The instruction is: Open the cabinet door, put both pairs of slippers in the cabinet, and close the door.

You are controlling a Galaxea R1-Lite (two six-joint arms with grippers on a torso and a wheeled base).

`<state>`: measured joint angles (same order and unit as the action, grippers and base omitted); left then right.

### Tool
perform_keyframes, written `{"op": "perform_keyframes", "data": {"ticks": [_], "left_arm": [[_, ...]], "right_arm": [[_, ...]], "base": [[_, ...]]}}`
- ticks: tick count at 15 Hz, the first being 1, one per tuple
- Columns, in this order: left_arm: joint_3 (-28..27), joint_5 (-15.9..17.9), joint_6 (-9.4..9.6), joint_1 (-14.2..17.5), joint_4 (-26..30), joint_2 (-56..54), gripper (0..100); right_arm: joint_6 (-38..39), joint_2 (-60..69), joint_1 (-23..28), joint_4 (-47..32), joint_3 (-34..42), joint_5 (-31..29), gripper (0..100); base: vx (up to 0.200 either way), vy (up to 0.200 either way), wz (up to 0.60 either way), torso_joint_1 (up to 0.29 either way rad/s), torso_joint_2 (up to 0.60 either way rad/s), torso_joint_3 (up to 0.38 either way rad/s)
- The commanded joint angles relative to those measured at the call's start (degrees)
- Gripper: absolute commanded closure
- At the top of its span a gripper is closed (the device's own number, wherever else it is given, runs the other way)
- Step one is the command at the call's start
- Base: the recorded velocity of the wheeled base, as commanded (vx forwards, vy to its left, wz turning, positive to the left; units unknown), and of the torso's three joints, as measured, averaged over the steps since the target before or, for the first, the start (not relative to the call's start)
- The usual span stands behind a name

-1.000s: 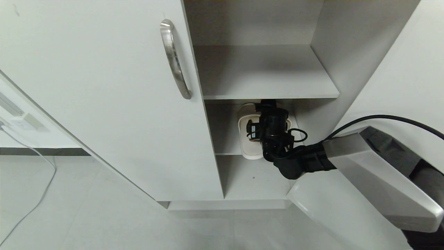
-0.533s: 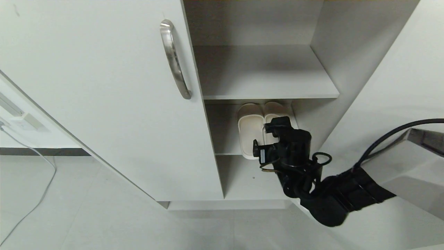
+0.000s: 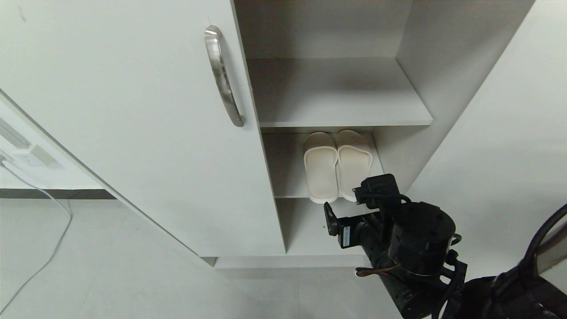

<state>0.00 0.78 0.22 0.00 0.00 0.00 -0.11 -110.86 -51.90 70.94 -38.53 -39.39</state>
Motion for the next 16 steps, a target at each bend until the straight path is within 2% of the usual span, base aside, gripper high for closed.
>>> {"op": "perform_keyframes", "data": {"ticks": [1,13,16], "left_arm": [[0.00,0.01,0.04,0.00,0.00,0.09,100],[0.00,0.10,0.04,0.00,0.00,0.09,100],[0.00,-0.08,-0.22,0.00,0.00,0.09,100]], "right_arm": [[0.29,0.03,-0.40,-0.01,0.13,0.01,0],[0.29,-1.29,-1.37,-0.01,0.30,0.01,0],[0.29,-1.64,-1.37,0.08,0.30,0.01,0]], "base": [[0.000,0.000,0.00,0.000,0.00,0.000],[-0.200,0.000,0.00,0.003,0.00,0.002],[0.000,0.000,0.00,0.000,0.00,0.000]]}}
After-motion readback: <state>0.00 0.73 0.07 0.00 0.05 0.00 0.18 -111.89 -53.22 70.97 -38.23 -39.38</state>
